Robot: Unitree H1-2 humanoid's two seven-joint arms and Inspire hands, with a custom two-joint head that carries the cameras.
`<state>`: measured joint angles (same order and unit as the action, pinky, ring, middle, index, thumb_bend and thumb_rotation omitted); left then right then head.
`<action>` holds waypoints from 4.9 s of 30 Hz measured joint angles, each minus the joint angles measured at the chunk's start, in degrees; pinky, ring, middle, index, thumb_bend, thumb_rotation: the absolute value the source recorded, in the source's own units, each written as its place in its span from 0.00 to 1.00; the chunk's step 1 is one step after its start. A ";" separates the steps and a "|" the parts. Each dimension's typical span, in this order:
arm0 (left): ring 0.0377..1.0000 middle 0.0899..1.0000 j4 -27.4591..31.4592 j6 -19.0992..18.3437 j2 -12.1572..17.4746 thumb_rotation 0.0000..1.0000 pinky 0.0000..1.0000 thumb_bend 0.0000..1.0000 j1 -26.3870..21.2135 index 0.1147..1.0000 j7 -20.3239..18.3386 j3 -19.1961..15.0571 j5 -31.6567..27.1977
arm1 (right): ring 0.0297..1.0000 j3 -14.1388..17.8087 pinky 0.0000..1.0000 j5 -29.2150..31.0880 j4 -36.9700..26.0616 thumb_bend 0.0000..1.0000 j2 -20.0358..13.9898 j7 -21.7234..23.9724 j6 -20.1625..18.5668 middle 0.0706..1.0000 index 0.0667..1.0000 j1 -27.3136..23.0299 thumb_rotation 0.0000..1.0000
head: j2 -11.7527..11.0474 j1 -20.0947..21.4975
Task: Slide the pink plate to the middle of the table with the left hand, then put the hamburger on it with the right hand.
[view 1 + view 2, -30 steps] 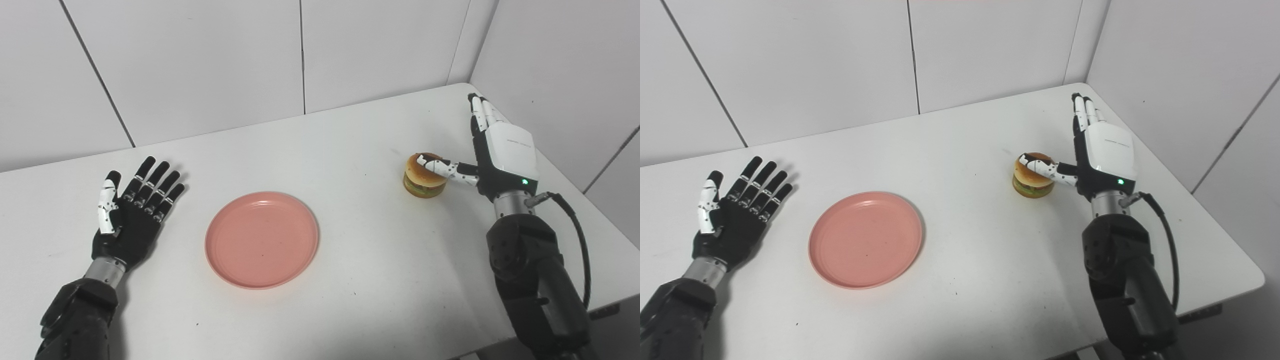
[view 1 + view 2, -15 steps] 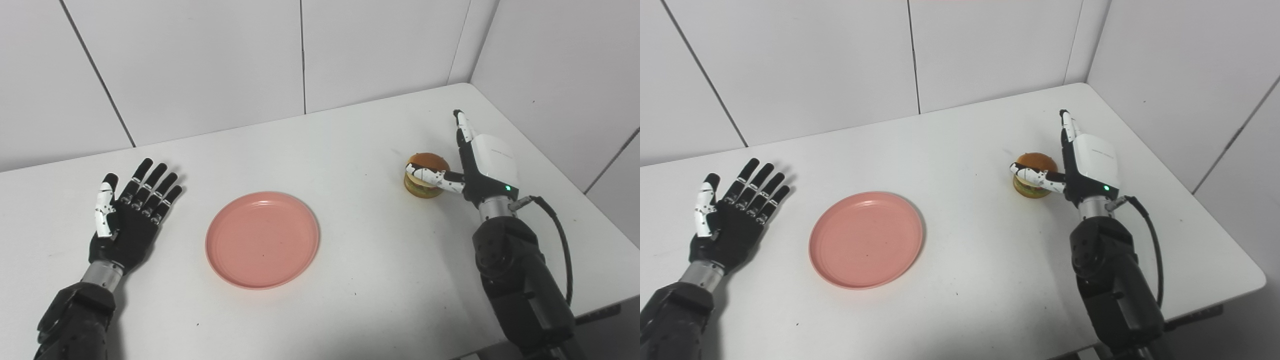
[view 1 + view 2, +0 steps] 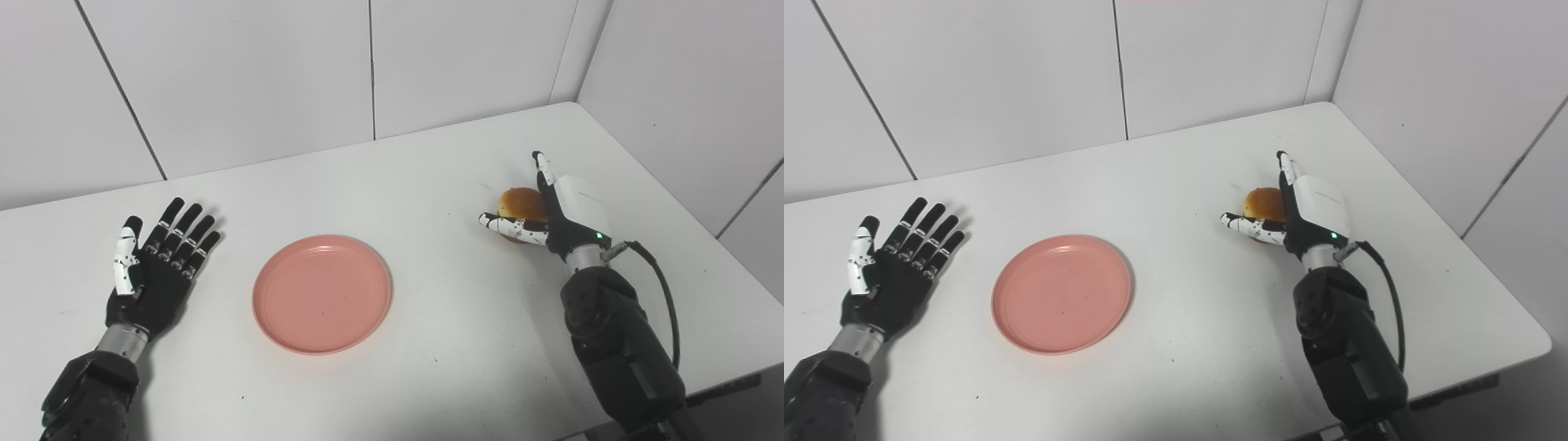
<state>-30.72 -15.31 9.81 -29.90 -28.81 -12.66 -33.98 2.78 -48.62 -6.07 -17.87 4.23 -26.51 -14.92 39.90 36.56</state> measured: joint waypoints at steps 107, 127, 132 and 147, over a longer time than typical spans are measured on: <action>0.88 0.88 14.01 0.55 -11.35 1.00 0.89 0.39 5.29 0.88 14.90 9.23 8.32 | 0.23 -23.83 0.17 -0.22 3.07 0.53 11.32 2.30 7.06 0.43 0.45 -15.40 0.00 | 3.60 -38.58; 0.89 0.90 14.39 0.52 -11.70 1.00 0.89 0.40 5.34 0.89 15.22 10.24 9.36 | 0.22 -28.04 0.17 1.07 5.57 0.53 12.19 2.45 7.84 0.43 0.45 -13.29 0.00 | 5.10 -37.18; 0.89 0.89 14.48 0.51 -11.64 1.00 0.88 0.40 5.38 0.89 15.22 10.26 9.35 | 0.23 -28.43 0.17 0.86 5.60 0.53 12.18 2.38 7.84 0.43 0.45 -13.02 0.00 | 5.45 -36.47; 0.89 0.89 15.68 -0.45 -11.55 1.00 0.88 0.41 5.85 0.88 15.22 10.25 9.33 | 0.23 -28.86 0.17 0.84 6.91 0.53 12.00 2.36 7.86 0.43 0.45 -11.08 0.00 | 5.98 -35.95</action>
<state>-15.04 -15.75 -1.74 -24.04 -13.58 -2.41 -24.65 -26.09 -47.77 0.84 -5.88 6.59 -18.64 -26.00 45.88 0.62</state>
